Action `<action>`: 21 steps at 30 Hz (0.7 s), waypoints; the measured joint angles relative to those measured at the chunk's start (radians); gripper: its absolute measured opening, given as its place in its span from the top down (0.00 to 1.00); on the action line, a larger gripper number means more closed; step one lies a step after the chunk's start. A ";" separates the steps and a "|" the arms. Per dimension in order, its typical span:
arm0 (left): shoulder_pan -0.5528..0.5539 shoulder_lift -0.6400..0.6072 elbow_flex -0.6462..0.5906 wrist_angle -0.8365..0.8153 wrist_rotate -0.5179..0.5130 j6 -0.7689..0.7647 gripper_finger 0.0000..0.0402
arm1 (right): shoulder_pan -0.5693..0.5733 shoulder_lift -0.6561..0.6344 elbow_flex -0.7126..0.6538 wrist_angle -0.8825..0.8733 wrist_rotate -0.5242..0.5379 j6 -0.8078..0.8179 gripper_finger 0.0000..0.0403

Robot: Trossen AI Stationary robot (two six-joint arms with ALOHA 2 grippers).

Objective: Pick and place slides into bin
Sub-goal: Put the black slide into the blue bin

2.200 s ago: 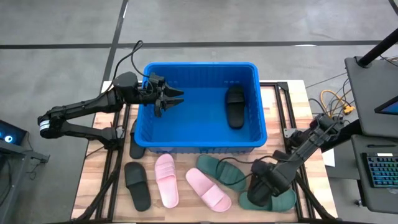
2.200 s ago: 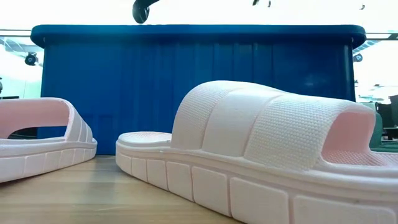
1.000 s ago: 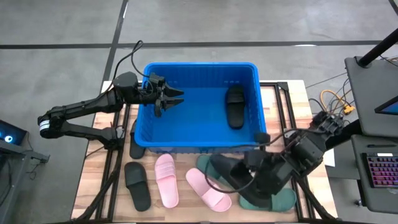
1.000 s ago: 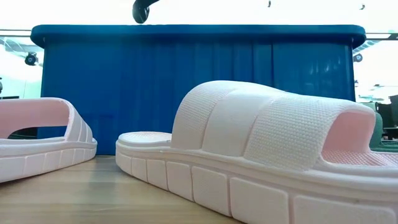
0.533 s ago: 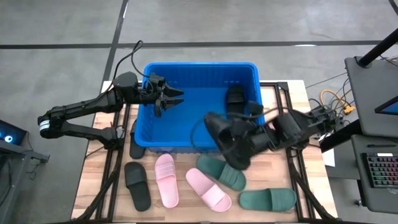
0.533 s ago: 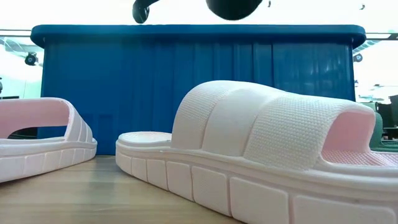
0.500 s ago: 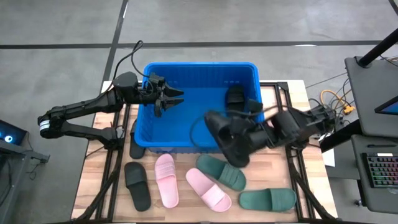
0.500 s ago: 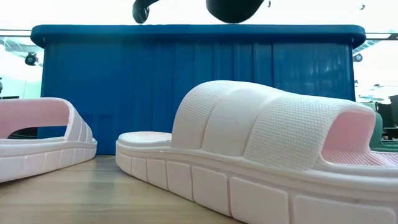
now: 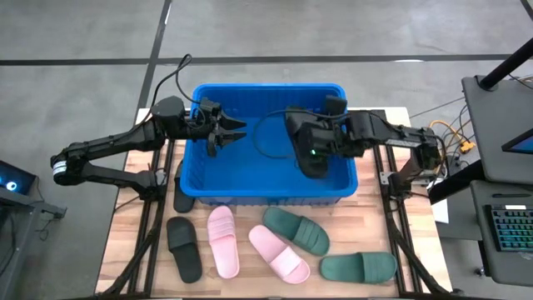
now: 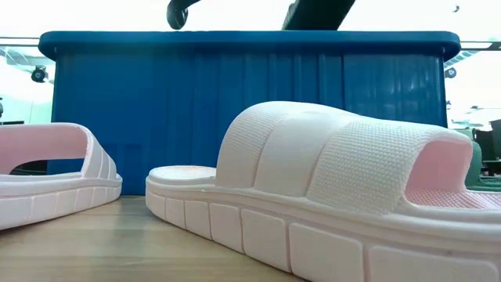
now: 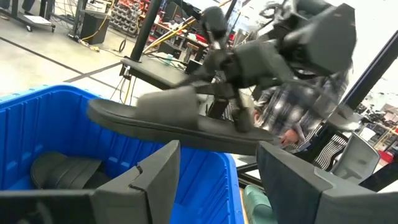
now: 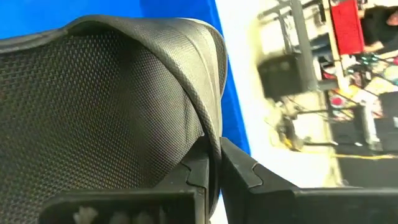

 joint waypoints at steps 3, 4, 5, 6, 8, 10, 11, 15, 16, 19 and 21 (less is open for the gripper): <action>0.000 0.000 0.000 0.000 0.000 0.001 0.51 | -0.058 0.000 -0.025 0.007 0.000 -0.046 0.97; 0.000 0.000 0.000 0.000 0.000 0.001 0.51 | -0.079 0.000 -0.037 0.010 0.000 -0.059 0.97; 0.000 0.000 0.000 0.000 0.000 0.001 0.51 | -0.099 0.000 -0.049 0.010 0.000 -0.070 0.97; 0.000 0.000 0.000 0.000 0.000 0.001 0.51 | -0.119 0.000 -0.062 0.011 0.000 -0.082 0.97; 0.000 0.000 0.000 0.000 0.000 0.001 0.51 | -0.157 0.000 -0.095 0.040 0.000 -0.105 0.97; 0.000 0.000 0.000 0.000 0.000 0.001 0.51 | -0.192 0.000 -0.136 0.092 -0.004 -0.137 0.97; 0.000 0.000 0.000 0.000 0.000 0.001 0.51 | -0.207 0.000 -0.155 0.115 -0.007 -0.148 0.97; 0.000 0.000 0.000 0.000 0.000 0.002 0.51 | -0.252 0.000 -0.245 0.215 -0.008 -0.186 0.97; 0.000 0.000 0.000 0.000 0.000 0.002 0.51 | -0.261 0.000 -0.268 0.232 -0.008 -0.195 0.97; 0.000 0.000 0.000 0.000 0.000 0.002 0.51 | -0.283 0.001 -0.338 0.259 -0.008 -0.203 0.97; 0.000 0.000 0.000 0.000 0.000 0.002 0.51 | -0.295 0.001 -0.384 0.275 -0.008 -0.203 0.97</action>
